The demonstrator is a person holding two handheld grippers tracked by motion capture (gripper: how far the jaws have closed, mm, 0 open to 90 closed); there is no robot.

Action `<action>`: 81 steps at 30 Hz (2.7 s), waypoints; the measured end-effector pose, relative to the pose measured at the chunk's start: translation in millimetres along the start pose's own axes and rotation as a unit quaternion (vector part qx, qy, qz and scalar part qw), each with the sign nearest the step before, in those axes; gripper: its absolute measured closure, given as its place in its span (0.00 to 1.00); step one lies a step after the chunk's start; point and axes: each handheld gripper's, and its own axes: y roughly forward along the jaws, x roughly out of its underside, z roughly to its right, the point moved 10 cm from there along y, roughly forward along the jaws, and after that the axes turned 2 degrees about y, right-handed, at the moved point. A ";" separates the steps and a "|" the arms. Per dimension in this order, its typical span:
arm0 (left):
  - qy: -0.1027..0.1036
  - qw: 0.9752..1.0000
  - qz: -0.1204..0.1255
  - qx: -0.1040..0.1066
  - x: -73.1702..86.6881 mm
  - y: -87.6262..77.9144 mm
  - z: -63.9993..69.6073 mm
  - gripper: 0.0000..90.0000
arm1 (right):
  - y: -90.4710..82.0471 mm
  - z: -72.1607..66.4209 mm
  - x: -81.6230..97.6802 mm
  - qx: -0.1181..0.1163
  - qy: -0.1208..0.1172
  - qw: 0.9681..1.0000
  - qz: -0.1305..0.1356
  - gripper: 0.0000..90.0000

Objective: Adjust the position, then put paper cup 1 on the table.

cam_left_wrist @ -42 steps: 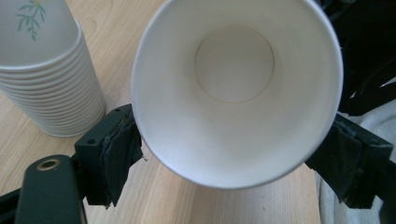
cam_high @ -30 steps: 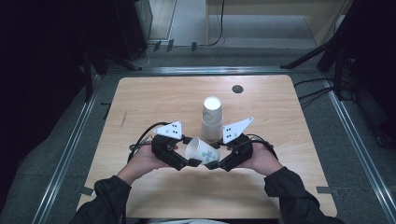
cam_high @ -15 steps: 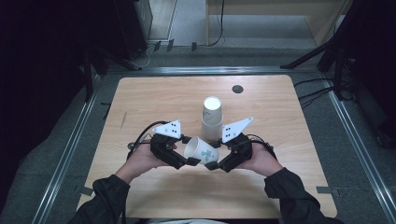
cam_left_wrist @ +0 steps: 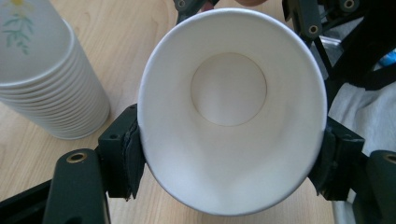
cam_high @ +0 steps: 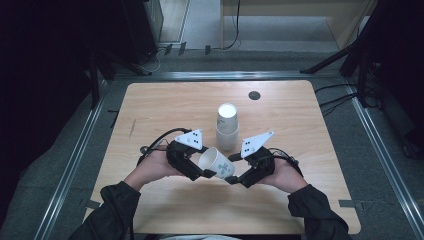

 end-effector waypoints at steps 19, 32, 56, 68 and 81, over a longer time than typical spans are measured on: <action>0.051 0.994 -0.096 -0.005 5.5 27.5 4.0 0.29 | 21.7 -4.0 20.2 0.008 -0.002 0.999 -0.033 0.31; 0.055 0.994 -0.094 0.003 6.2 32.1 6.4 0.26 | 22.1 -4.5 18.2 0.007 -0.009 0.999 -0.030 0.38; -0.010 1.000 0.025 0.013 -8.3 8.5 0.6 0.12 | 0.1 -0.6 1.7 0.001 0.000 1.000 0.019 0.38; -0.037 0.996 0.080 0.013 -17.2 6.2 3.4 0.12 | -1.8 -2.7 -8.3 -0.016 -0.002 0.999 0.042 0.38; -0.047 0.992 0.117 0.005 -19.3 3.3 6.0 0.16 | 5.6 -8.6 -16.2 -0.044 -0.003 0.998 0.049 0.38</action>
